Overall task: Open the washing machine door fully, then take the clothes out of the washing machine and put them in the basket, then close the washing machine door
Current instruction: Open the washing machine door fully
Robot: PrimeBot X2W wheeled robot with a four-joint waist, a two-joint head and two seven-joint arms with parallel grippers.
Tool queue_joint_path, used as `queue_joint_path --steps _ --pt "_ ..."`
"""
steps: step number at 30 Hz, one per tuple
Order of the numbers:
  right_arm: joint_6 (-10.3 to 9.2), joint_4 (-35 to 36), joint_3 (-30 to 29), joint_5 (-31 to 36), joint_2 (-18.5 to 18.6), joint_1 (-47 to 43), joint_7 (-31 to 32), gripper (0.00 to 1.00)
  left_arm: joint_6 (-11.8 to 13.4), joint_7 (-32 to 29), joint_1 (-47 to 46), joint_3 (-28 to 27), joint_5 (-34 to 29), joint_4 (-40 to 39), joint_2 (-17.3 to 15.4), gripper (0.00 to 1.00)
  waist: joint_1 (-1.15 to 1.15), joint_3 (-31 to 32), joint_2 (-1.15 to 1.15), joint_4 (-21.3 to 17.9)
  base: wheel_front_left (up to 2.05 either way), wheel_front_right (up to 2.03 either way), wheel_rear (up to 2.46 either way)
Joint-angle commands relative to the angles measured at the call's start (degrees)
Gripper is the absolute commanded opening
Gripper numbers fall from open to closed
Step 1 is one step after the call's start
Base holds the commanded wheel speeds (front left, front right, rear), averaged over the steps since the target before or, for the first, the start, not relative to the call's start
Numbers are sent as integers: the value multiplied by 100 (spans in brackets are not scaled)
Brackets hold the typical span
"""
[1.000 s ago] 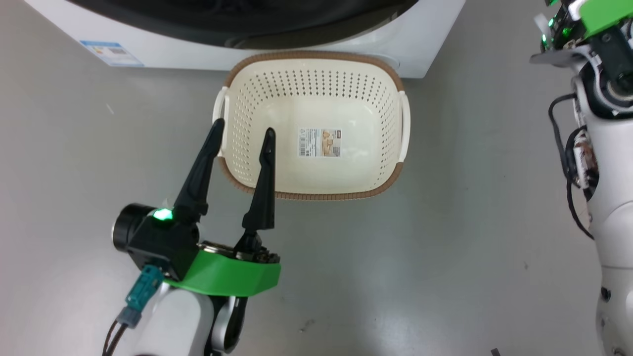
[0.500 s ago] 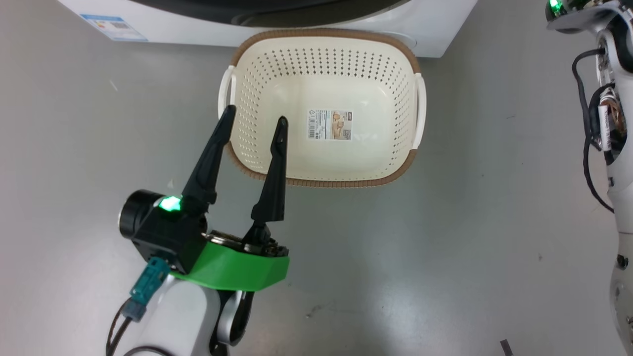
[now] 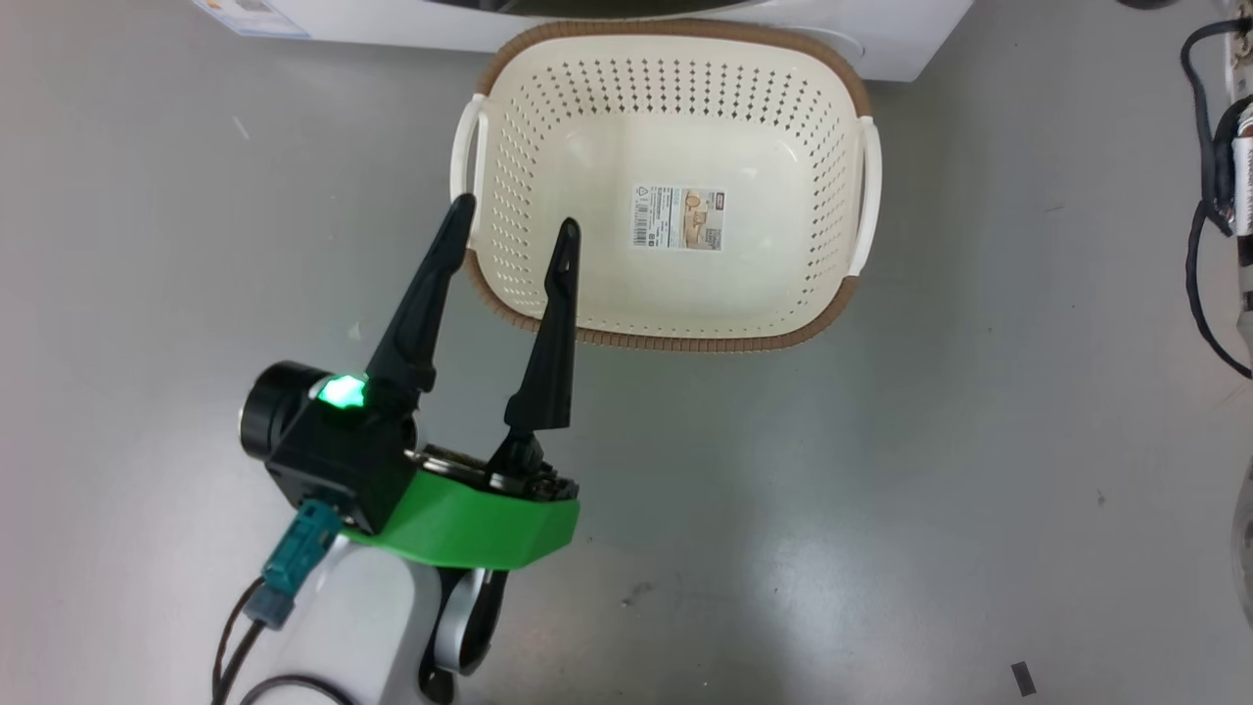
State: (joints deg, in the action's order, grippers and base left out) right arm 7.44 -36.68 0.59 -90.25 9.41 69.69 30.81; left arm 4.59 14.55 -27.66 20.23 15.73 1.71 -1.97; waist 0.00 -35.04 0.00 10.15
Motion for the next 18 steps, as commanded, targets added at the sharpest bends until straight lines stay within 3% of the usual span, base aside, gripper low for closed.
queue_joint_path --steps 1,18 --pt "5 153 39 -53 -99 125 71 0 36 45 -61 -133 -12 -143 -91 100 0 -28 0 18 0 0 0" --pt "5 80 200 -286 -298 190 678 0 72 45 -118 -115 -43 -84 -91 100 0 -77 0 -94 0 0 0"
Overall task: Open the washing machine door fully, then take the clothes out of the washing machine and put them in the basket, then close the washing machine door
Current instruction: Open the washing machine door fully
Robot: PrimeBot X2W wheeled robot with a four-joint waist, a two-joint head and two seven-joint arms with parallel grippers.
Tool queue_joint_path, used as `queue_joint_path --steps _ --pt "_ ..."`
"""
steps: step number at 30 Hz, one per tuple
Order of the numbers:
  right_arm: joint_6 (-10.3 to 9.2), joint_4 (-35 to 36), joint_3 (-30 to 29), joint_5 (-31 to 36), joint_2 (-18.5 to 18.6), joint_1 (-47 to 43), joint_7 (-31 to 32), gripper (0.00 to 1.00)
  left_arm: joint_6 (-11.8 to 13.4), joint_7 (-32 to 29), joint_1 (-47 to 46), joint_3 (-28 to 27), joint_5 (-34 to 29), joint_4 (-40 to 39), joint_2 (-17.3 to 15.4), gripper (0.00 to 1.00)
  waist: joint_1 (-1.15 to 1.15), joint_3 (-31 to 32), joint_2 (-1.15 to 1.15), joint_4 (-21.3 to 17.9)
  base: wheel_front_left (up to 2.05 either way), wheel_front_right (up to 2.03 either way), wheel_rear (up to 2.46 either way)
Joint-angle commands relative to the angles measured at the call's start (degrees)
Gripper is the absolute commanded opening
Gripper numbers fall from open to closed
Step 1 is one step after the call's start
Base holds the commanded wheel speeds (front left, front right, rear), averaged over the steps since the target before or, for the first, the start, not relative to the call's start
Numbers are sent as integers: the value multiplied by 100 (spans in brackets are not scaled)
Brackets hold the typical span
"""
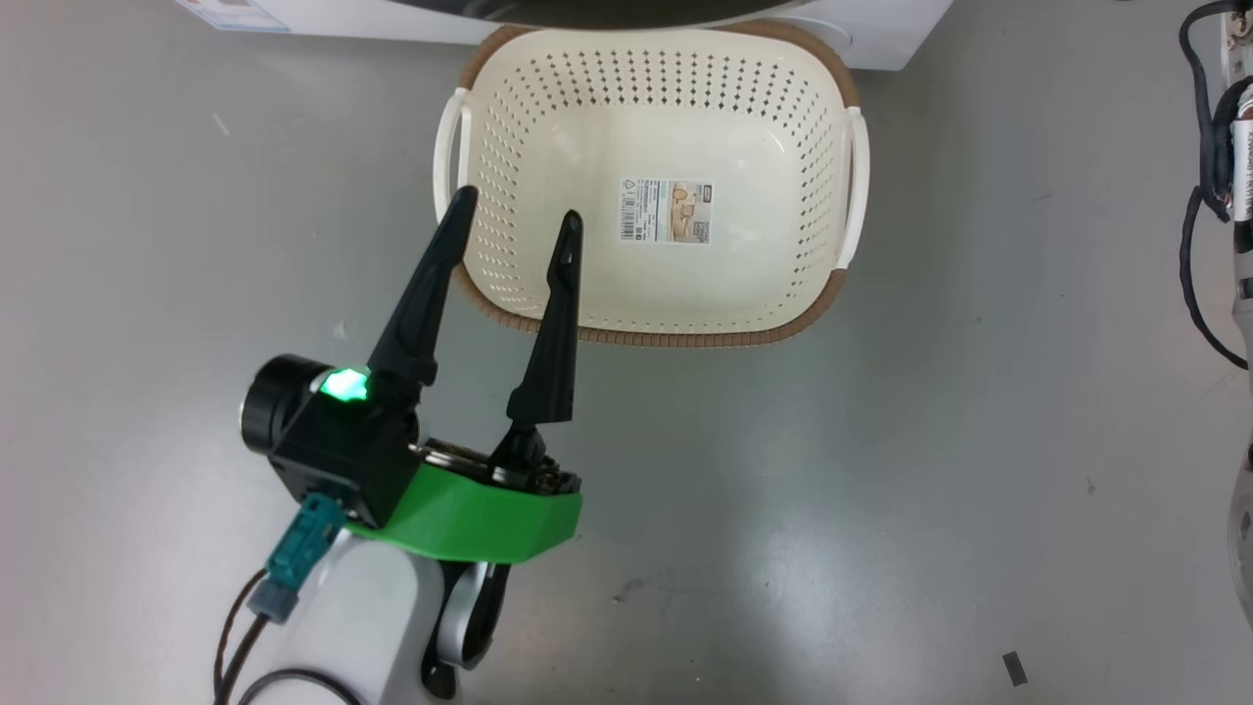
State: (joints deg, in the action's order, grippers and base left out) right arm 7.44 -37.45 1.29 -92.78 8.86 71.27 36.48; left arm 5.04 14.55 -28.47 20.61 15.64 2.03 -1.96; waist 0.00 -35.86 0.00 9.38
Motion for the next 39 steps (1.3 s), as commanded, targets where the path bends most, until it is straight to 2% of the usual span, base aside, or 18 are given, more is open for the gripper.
queue_joint_path --steps 1,13,39 --pt "5 159 149 -37 -259 19 139 0 24 45 -34 -163 -41 -112 -92 100 0 9 0 -28 0 0 0" --pt "5 300 280 -12 -356 -206 290 0 19 45 -22 -204 -64 -77 -92 100 0 118 0 -105 0 0 0" --pt "5 440 806 -121 -577 -1140 413 0 -28 45 288 -529 -104 216 -92 100 0 831 0 -469 0 0 0"
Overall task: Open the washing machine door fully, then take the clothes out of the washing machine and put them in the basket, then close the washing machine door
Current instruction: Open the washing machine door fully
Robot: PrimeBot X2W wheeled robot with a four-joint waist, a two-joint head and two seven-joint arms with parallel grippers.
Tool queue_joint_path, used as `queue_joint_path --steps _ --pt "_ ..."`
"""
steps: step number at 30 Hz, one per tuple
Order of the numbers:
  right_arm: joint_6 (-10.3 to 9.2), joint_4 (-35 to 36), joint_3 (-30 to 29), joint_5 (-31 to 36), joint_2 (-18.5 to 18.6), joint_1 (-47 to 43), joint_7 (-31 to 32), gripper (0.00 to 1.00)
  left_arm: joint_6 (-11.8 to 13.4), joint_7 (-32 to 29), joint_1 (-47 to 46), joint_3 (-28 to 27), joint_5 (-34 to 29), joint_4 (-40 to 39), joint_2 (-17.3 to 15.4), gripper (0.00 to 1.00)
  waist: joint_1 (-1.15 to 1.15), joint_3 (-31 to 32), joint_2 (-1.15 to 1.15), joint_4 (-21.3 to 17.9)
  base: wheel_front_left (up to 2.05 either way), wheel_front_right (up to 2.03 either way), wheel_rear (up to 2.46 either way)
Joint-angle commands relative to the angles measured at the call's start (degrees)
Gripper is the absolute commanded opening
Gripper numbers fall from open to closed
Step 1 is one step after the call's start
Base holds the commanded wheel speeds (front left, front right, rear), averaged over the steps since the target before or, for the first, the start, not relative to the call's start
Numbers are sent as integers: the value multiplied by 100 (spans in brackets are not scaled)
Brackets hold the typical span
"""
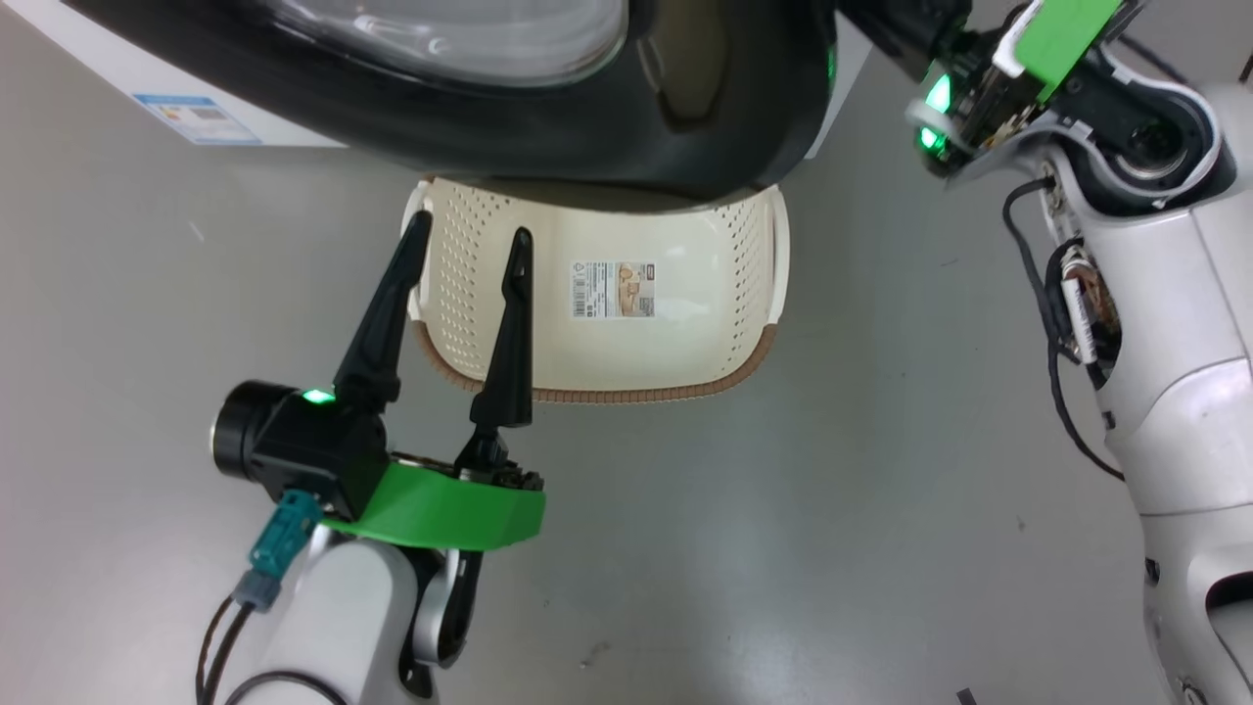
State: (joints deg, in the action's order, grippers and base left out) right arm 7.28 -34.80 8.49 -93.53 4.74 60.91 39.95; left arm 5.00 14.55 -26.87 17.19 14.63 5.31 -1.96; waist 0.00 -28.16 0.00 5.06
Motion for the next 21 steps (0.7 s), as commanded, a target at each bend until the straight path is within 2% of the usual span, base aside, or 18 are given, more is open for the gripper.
queue_joint_path --steps 1,16,20,21 --pt "21 170 133 -41 -168 -137 72 0 -25 45 148 -197 1 -101 -92 100 0 95 0 -51 0 0 0" --pt "21 93 514 -184 -185 -491 -78 0 -5 45 463 -312 84 -23 -92 100 0 505 0 -36 0 0 0" --pt "21 122 605 72 -179 -541 -389 0 17 45 540 -363 151 -21 -92 100 0 552 0 -35 0 0 0" --pt "21 164 652 215 -154 -554 -503 24 19 45 552 -372 165 -24 -92 100 0 555 0 -35 0 0 0"
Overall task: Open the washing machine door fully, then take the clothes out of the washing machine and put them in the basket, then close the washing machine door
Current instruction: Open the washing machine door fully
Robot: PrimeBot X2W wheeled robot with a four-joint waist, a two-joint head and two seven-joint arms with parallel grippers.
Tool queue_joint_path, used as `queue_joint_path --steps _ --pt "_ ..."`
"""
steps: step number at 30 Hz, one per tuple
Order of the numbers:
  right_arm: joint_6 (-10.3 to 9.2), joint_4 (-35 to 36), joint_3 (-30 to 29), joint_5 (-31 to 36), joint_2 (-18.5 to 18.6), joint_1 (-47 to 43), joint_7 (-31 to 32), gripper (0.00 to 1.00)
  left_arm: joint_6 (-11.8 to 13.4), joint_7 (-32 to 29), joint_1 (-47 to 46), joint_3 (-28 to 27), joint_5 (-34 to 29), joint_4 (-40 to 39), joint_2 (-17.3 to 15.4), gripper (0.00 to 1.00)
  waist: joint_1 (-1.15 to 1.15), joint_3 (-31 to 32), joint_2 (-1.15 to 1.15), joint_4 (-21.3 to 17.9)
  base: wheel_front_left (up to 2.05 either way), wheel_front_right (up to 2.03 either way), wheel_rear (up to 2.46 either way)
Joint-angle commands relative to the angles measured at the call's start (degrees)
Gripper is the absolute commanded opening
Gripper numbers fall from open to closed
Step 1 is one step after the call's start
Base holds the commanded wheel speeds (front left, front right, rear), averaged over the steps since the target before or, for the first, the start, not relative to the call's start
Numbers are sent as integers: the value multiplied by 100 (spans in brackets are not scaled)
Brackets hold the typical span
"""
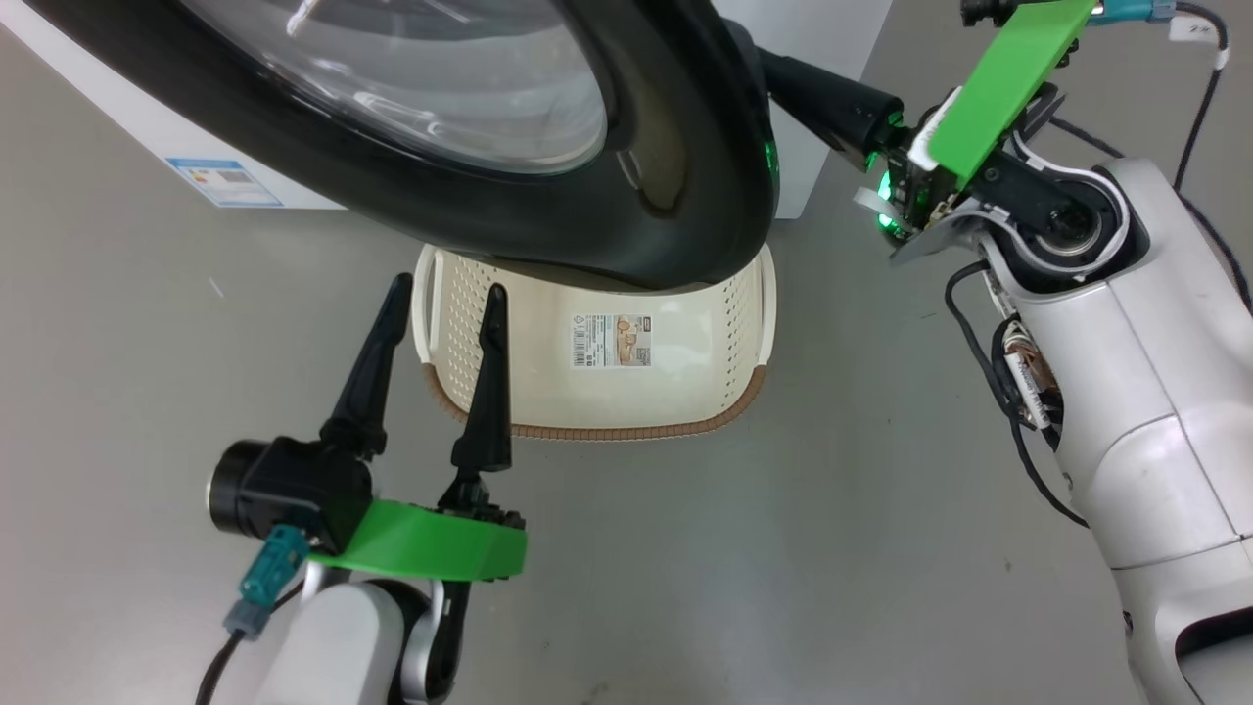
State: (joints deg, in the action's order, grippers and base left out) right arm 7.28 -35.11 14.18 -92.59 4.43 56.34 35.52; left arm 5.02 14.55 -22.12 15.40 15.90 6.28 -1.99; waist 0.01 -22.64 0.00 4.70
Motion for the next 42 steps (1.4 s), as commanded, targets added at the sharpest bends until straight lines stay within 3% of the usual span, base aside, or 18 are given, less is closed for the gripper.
queue_joint_path --steps 1,2,3,4,16,21,24,29,34,42 --pt "21 242 128 277 -88 -116 -197 47 11 45 82 -212 41 -116 -88 100 0 2 0 0 0 0 0" --pt "21 242 128 277 -88 -116 -197 47 11 45 82 -212 41 -116 -88 100 0 2 0 0 0 0 0" --pt "21 302 179 435 -53 -139 -338 98 3 45 82 -232 46 -108 -88 100 0 0 0 -2 0 0 0" --pt "21 364 220 558 -31 -175 -462 100 -2 45 82 -252 51 -104 -88 100 0 -1 0 -5 0 0 0" --pt "21 1081 1107 2587 701 -569 -2942 100 36 45 97 -395 15 -180 -88 100 0 -62 0 -96 0 0 0" --pt "21 929 1533 3536 1014 -646 -4112 100 40 45 115 -467 -11 -225 -88 100 0 -68 0 -145 0 0 0" --pt "21 494 1574 4414 1123 -627 -4775 100 37 45 131 -512 -31 -254 -88 100 0 -65 0 -180 0 0 0" --pt "21 197 1077 5977 919 -665 -5043 100 65 45 156 -563 -50 -325 -88 100 0 -75 0 -218 0 0 0" --pt "21 982 87 7435 503 -1224 -5050 100 89 45 146 -571 -57 -359 -88 100 0 -96 0 -212 0 0 0" --pt "21 2163 -651 8471 41 -2258 -5051 100 110 45 163 -540 -105 -413 -88 100 0 -94 0 -191 0 0 0"
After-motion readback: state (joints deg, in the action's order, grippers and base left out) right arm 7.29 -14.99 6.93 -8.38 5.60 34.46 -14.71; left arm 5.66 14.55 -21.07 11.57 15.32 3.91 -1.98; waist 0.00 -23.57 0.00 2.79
